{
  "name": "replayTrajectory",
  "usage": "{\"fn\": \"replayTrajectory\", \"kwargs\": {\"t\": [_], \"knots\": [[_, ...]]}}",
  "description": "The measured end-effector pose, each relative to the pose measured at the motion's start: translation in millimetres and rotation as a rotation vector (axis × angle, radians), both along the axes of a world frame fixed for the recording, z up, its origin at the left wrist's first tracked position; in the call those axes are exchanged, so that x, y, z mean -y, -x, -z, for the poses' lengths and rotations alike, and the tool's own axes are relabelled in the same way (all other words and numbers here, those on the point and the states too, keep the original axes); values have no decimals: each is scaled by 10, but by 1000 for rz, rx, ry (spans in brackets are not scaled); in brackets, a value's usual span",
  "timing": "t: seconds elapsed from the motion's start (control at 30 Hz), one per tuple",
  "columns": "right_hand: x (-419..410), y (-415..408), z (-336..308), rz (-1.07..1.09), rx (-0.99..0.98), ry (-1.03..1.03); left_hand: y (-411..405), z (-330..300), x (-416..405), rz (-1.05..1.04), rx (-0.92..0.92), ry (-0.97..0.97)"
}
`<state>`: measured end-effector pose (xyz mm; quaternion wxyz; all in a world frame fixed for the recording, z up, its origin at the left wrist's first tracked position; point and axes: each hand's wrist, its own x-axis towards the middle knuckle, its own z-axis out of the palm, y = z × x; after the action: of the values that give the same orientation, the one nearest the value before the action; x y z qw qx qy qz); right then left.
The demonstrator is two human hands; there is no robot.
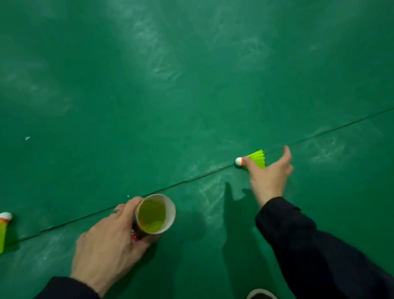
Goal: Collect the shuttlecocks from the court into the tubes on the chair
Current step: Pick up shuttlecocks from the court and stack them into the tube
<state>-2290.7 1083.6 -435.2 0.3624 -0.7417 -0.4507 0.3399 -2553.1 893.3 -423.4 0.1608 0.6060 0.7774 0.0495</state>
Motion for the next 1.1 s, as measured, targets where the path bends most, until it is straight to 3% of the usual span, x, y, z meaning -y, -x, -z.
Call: {"fn": "replayTrajectory", "kwargs": {"t": [0.07, 0.13, 0.27, 0.33, 0.4, 0.47, 0.53, 0.6, 0.67, 0.8, 0.87, 0.93, 1.1], "knots": [[-223, -228, 333, -32, 54, 187, 0, -66, 29, -12, -25, 72], [-221, -234, 438, -190, -10, 211, -5, -104, 43, -35, -26, 100], [300, 240, -105, -624, -147, -158, 46, -119, 84, -108, -5, 134], [677, 522, -459, -1031, 24, -444, 45, -175, 90, -135, 2, 116], [964, 728, -652, -1346, 355, -554, 34, -249, 92, -141, 10, 78], [1101, 890, -714, -1558, 634, -457, 42, -331, 105, -140, 5, 49], [1171, 1086, -746, -1692, 777, -297, 68, -397, 150, -125, -28, 26], [1207, 1279, -813, -1731, 787, -164, 112, -420, 209, -115, -65, 18], [1236, 1480, -890, -1735, 712, -170, 237, -440, 339, -173, -59, 17], [1337, 1926, -970, -1472, 119, -381, 689, -456, 765, -420, 19, -3], [1379, 2251, -894, -1343, -27, -415, 964, -457, 1096, -538, 33, 0], [1418, 2651, -738, -1348, 34, -405, 1213, -459, 1438, -603, 12, 31], [1732, 3717, -83, -1728, 401, -443, 1690, -538, 2154, -725, -5, 137]]}}
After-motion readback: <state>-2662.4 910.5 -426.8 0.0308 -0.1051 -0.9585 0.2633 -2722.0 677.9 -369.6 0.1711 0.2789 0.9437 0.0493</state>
